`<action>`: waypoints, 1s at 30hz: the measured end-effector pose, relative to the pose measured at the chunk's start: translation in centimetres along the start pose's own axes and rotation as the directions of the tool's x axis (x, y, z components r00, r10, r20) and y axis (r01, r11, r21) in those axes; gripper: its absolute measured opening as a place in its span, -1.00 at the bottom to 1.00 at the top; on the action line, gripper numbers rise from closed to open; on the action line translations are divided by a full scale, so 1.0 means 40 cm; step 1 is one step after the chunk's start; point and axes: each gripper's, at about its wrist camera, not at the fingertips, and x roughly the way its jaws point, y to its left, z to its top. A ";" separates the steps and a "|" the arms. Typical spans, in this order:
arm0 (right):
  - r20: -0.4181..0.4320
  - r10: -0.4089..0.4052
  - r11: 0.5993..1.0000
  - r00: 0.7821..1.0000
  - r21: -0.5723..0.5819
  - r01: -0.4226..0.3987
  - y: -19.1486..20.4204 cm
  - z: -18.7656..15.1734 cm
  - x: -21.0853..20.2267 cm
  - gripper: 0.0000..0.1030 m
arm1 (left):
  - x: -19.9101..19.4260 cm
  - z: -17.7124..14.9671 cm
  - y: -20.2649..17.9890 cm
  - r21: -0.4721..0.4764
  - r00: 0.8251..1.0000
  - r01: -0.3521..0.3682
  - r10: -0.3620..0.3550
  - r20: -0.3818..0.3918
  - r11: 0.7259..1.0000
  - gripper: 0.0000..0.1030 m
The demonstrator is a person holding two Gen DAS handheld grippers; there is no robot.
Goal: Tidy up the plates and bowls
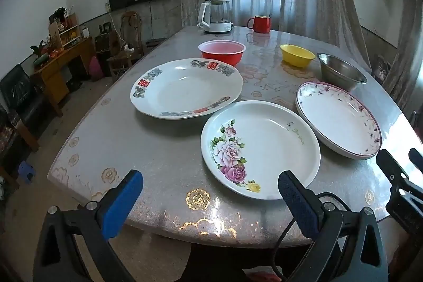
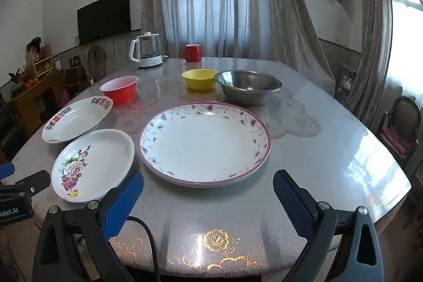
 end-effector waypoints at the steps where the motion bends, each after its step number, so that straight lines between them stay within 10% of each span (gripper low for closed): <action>1: 0.001 -0.006 1.000 1.000 -0.006 0.006 0.004 0.002 0.000 0.95 | 0.000 0.000 0.000 -0.002 1.000 0.001 -0.001 -0.002 1.000 1.00; 30: -0.038 0.061 0.998 0.997 -0.011 -0.061 0.023 -0.009 0.019 0.95 | 0.026 -0.006 0.010 -0.020 1.000 -0.003 0.002 -0.031 1.000 1.00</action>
